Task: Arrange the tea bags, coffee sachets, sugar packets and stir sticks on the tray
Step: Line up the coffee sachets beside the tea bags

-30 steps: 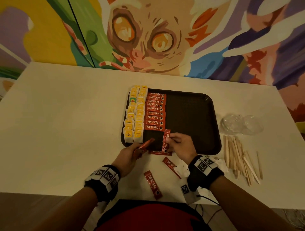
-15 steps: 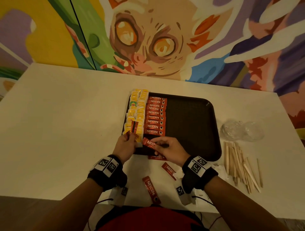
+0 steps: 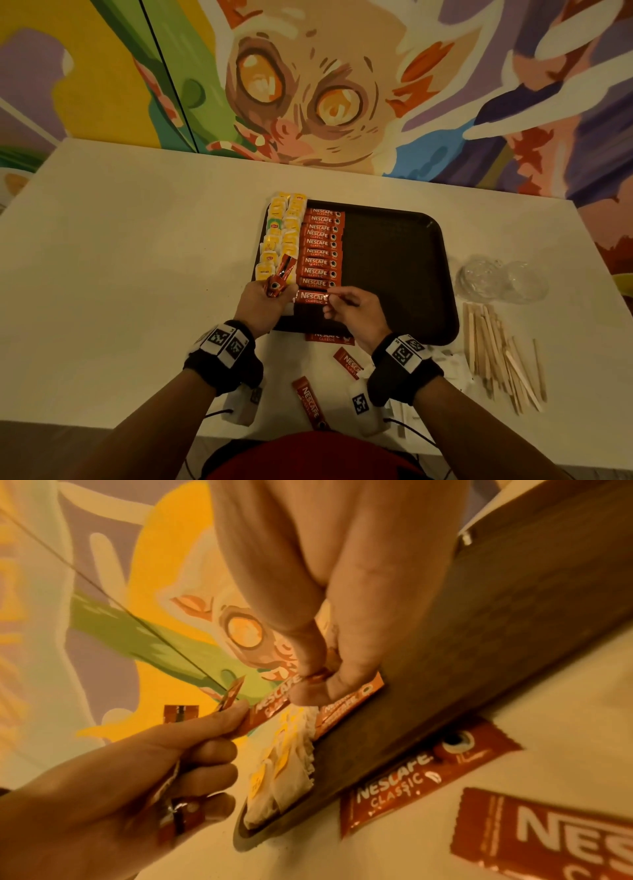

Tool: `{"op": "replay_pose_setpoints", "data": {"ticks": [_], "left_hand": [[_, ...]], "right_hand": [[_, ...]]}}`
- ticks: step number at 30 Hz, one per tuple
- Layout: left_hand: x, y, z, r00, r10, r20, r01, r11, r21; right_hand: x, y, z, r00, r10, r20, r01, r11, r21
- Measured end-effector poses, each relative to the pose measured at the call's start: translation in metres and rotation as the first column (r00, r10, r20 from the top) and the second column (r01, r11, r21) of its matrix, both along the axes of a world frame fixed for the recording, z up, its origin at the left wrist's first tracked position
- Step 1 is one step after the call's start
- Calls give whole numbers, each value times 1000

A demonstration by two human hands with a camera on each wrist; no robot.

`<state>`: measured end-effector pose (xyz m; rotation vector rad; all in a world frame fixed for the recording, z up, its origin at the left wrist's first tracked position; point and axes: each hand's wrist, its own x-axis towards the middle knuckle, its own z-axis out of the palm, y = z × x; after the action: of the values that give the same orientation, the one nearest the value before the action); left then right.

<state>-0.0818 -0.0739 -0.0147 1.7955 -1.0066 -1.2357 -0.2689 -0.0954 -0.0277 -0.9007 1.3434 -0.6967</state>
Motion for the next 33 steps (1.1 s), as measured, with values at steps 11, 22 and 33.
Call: {"op": "replay_pose_setpoints", "data": {"ticks": [11,22,33], "left_hand": [[3,-1,6,996,80,-30,-79,996,40],[1,2,8,999,33,-30,-32,999,40],[0,3,9,999,9,-38,-8,1000,20]], "right_hand": [[4,-21,-24,943,-134,-305,176,978,113],[16,-33,-37,829,-43,-557,61,998,15],[17,-36,-40,810,-43,-585,71,997,25]]}}
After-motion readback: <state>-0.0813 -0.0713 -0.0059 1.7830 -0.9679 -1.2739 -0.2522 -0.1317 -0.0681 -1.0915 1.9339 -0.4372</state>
